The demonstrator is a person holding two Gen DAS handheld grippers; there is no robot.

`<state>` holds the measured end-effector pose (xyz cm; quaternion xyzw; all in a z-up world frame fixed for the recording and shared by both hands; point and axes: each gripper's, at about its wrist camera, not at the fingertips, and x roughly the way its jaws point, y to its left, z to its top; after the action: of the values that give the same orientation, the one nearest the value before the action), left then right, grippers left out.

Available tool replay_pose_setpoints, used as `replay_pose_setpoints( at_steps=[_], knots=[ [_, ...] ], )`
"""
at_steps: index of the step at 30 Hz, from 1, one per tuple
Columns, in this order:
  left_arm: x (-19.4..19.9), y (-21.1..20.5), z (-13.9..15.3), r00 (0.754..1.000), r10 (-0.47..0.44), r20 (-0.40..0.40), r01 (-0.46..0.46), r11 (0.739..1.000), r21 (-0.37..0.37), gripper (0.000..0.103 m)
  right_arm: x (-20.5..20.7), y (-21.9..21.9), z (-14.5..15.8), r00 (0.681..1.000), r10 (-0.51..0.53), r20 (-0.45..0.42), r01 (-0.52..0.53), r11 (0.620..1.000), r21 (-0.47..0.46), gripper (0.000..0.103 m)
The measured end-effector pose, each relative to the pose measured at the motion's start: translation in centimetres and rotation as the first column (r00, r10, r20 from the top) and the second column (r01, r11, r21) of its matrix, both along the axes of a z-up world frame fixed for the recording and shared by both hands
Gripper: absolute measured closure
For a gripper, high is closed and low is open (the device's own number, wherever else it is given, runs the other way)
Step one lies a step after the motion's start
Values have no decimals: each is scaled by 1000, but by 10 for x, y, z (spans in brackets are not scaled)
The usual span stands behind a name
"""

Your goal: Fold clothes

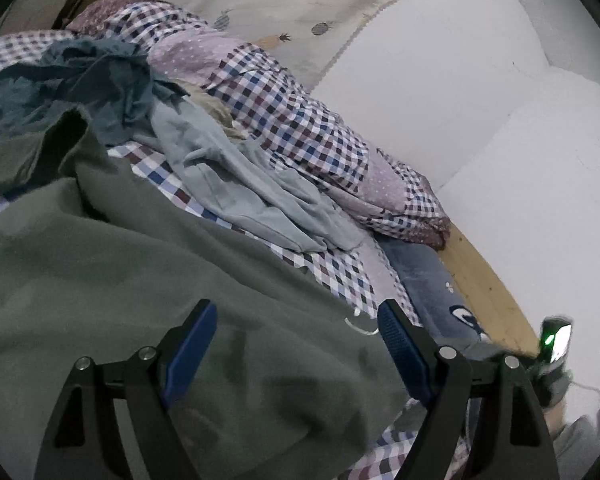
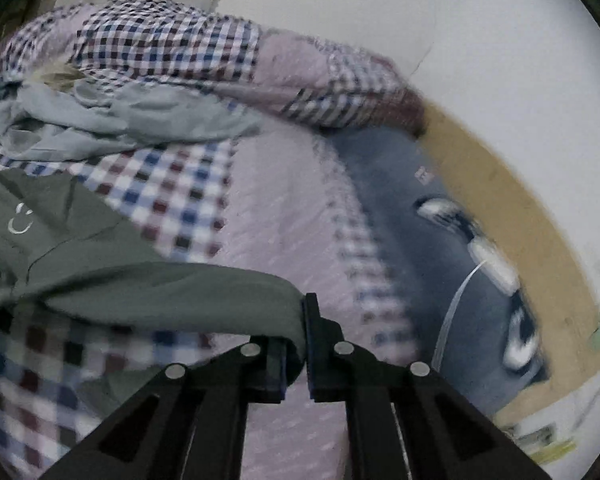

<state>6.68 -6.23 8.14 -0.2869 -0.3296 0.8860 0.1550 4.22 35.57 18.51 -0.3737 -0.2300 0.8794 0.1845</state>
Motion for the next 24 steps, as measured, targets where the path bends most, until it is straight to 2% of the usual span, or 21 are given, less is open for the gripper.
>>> replay_pose_setpoints(
  at_steps=[3, 5, 7, 8, 9, 10, 12, 13, 15, 16, 18, 20, 22, 24],
  knots=[
    [-4, 6, -2, 1000, -18, 19, 19, 1000, -19, 18, -3, -23, 22, 997, 36, -70, -35, 999, 14, 97],
    [-7, 9, -6, 999, -31, 39, 32, 999, -16, 18, -3, -49, 20, 987, 157, -45, -159, 986, -54, 93],
    [-9, 11, -10, 997, -42, 65, 42, 999, -4, 18, -1, -75, 8, 944, 328, 34, -318, 934, -165, 79],
    [-10, 12, -12, 996, -45, 77, 45, 999, 1, 18, 1, -87, -1, 907, 412, 88, -385, 896, -219, 76],
    [-10, 12, -13, 996, -45, 82, 45, 999, 1, 18, 5, -101, -14, 856, 494, 151, -446, 855, -266, 69],
    [-10, 12, -14, 996, -43, 82, 44, 999, -1, 18, 9, -107, -22, 826, 534, 182, -473, 831, -292, 66],
    [-9, 12, -14, 996, -41, 80, 42, 999, -4, 18, 18, -111, -32, 793, 575, 204, -498, 803, -328, 66],
    [-9, 13, -13, 996, -42, 80, 43, 999, -8, 18, 22, -107, -34, 787, 586, 196, -499, 790, -356, 66],
    [-8, 14, -13, 996, -44, 79, 46, 999, -19, 18, 29, -82, -29, 812, 571, 124, -470, 765, -440, 64],
    [-7, 14, -13, 996, -46, 77, 48, 999, -24, 18, 31, -65, -26, 834, 546, 83, -448, 757, -476, 59],
    [-6, 15, -12, 996, -49, 76, 52, 998, -35, 18, 35, -20, -24, 901, 433, 17, -354, 757, -549, 58],
    [-6, 16, -13, 996, -51, 76, 54, 998, -45, 18, 34, 20, -33, 950, 313, 15, -241, 760, -603, 58],
    [-5, 17, -13, 996, -50, 76, 54, 997, -54, 18, 31, 54, -48, 975, 220, 39, -145, 757, -637, 58],
    [-5, 18, -14, 996, -50, 76, 54, 997, -63, 18, 30, 80, -67, 985, 157, 76, -65, 737, -673, 58]
  ],
)
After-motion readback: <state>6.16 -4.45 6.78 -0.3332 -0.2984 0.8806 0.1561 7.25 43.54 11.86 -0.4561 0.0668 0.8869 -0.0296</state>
